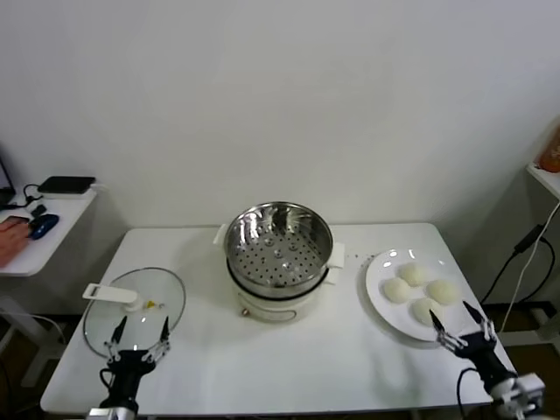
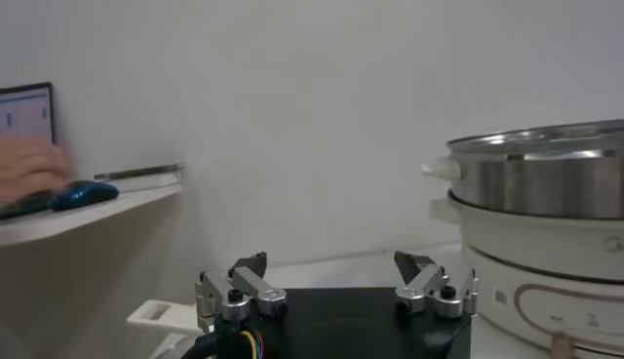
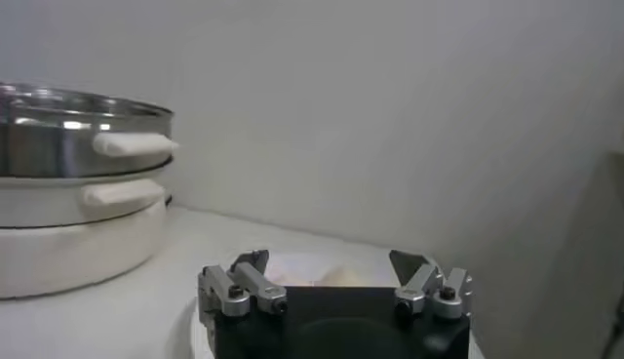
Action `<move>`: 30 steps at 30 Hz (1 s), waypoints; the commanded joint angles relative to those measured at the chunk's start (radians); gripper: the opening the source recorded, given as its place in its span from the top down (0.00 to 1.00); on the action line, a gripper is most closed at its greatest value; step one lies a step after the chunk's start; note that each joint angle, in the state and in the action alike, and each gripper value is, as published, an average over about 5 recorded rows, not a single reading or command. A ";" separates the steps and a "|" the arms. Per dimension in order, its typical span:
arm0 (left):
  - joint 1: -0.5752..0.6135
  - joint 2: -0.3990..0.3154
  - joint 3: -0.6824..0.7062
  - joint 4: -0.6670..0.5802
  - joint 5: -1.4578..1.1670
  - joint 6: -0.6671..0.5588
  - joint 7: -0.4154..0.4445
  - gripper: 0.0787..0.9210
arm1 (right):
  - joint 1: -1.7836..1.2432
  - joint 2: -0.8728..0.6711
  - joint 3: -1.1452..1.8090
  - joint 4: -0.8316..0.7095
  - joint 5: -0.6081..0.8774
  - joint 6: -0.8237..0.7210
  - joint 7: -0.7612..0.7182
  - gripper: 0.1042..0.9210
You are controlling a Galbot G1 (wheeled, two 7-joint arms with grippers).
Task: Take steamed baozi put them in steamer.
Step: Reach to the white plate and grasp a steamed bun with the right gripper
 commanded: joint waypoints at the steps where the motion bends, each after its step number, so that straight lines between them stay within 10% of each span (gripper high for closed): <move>1: 0.003 -0.005 0.003 -0.033 0.004 -0.007 -0.016 0.12 | 0.388 -0.368 -0.246 -0.106 -0.025 -0.109 -0.162 0.12; 15: -0.001 -0.014 0.016 -0.055 0.016 0.007 -0.025 0.12 | 1.417 -0.371 -1.185 -0.630 -0.268 0.014 -0.868 0.12; 30: 0.004 -0.007 0.013 -0.043 -0.014 0.001 -0.034 0.12 | 1.789 -0.023 -1.617 -1.093 -0.473 0.178 -1.032 0.12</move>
